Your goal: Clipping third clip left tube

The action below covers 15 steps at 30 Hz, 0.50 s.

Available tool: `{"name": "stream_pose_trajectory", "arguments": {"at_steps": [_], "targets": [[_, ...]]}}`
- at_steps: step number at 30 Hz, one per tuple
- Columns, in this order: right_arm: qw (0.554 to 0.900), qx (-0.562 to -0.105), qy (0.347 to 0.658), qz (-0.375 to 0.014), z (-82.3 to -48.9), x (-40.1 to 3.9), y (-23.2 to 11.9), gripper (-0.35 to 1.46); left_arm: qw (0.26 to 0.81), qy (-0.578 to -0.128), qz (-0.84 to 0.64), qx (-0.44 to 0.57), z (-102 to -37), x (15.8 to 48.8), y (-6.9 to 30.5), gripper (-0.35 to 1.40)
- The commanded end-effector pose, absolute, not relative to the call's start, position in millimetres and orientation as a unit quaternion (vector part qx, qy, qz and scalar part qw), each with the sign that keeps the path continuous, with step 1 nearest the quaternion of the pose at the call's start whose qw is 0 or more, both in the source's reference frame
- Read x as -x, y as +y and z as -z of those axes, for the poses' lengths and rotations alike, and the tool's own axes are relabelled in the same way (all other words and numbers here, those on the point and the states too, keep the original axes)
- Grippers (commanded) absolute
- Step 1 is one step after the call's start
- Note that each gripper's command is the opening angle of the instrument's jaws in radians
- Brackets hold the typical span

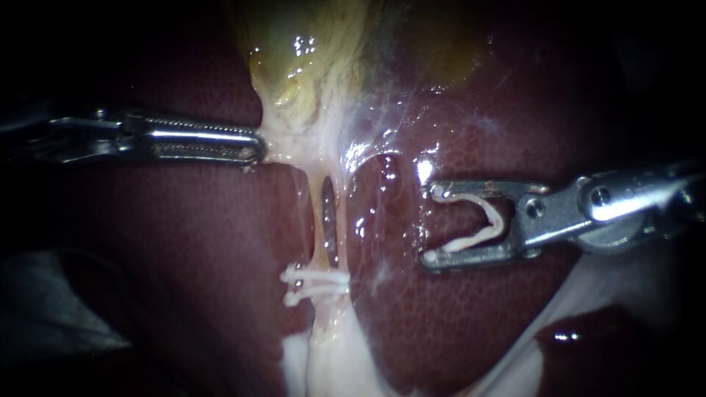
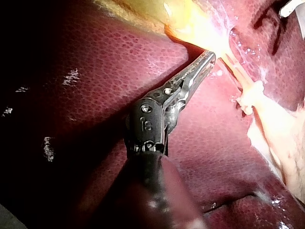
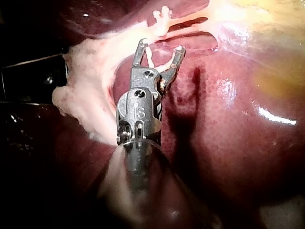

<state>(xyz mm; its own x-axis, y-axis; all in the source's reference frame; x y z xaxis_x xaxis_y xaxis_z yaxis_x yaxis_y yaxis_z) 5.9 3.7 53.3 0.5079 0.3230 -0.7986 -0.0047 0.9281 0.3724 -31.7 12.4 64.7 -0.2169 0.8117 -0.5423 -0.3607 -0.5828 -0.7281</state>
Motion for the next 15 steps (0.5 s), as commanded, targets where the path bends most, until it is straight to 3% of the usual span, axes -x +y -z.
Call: {"name": "stream_pose_trajectory", "arguments": {"at_steps": [1, 9, 15], "targets": [[0.853, -0.164, 0.487, -0.096, -53.3, -5.9, 3.7, 0.5, 0.394, -0.232, -0.745, 0.486, -64.5, 31.6, 12.5, -0.35], [0.85, -0.17, 0.489, -0.093, -53.1, -6.0, 3.6, 0.5, 0.397, -0.233, -0.738, 0.493, -58.7, 29.1, 14.1, -0.35], [0.845, -0.183, 0.495, -0.089, -53.3, -8.3, 3.6, 0.5, 0.397, -0.229, -0.738, 0.494, -58.2, 28.9, 14.0, -0.35]]}}
